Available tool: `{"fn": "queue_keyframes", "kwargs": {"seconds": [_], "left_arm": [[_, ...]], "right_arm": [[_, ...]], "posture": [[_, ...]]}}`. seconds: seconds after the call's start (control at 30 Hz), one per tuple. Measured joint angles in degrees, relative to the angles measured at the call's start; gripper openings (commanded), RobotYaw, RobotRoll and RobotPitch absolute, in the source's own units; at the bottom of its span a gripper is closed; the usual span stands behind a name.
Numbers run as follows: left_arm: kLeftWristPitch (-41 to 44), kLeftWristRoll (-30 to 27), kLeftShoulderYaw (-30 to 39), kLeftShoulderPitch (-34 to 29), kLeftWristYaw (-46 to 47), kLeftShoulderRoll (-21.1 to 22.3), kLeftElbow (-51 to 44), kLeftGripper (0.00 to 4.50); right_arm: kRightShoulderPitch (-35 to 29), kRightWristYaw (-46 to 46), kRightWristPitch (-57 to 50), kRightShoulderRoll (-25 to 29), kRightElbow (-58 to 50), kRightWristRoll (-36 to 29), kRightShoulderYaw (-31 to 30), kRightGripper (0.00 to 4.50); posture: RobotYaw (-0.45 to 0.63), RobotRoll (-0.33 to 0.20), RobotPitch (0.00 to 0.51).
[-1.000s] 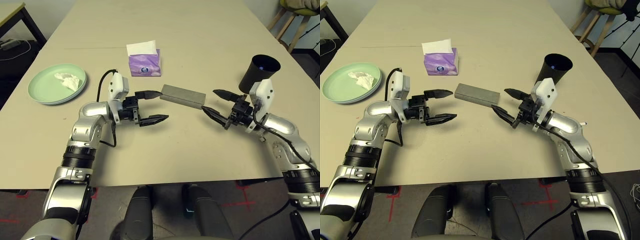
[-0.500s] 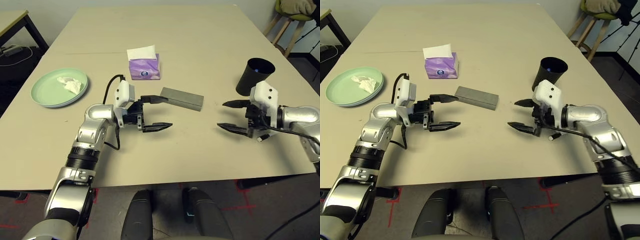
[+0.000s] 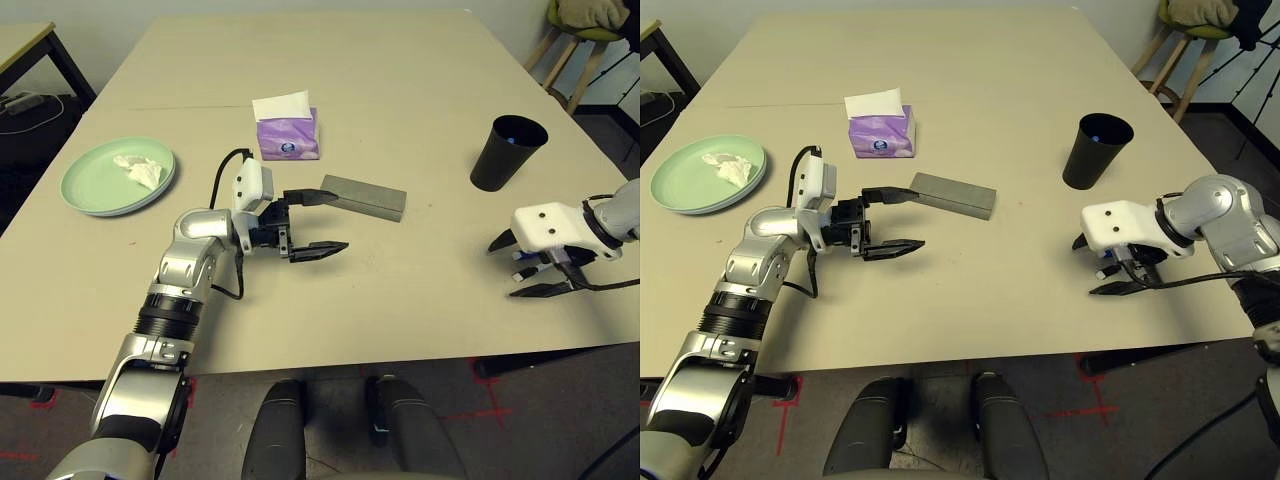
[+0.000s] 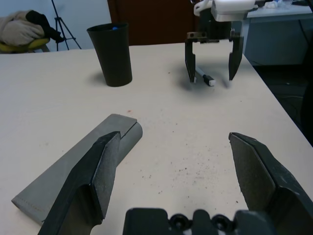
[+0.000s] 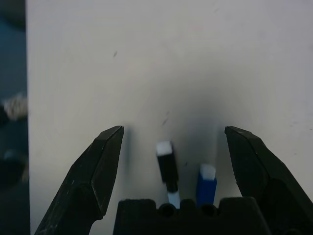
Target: Organize and tidy the items on the table.
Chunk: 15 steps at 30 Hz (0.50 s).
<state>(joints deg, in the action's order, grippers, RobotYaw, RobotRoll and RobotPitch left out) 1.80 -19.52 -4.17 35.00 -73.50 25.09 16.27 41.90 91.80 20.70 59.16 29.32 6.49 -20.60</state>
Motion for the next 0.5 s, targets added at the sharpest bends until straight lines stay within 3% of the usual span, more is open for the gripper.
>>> {"fn": "queue_keyframes", "kwargs": {"seconds": [0.13, 0.5], "left_arm": [[0.02, 0.00, 0.03, 0.15, 0.25, 0.11, 0.11, 4.48], [-0.21, 0.14, 0.01, 2.92, 0.27, 0.01, 2.56, 4.48]], "right_arm": [[1.85, 0.43, 4.63, 2.32, 1.93, 3.48, -2.75, 4.50], [2.47, -1.31, 10.47, 1.15, 3.65, 8.56, -2.77, 4.50]], "posture": [[0.11, 0.000, 0.127], [0.11, 0.000, 0.126]]}}
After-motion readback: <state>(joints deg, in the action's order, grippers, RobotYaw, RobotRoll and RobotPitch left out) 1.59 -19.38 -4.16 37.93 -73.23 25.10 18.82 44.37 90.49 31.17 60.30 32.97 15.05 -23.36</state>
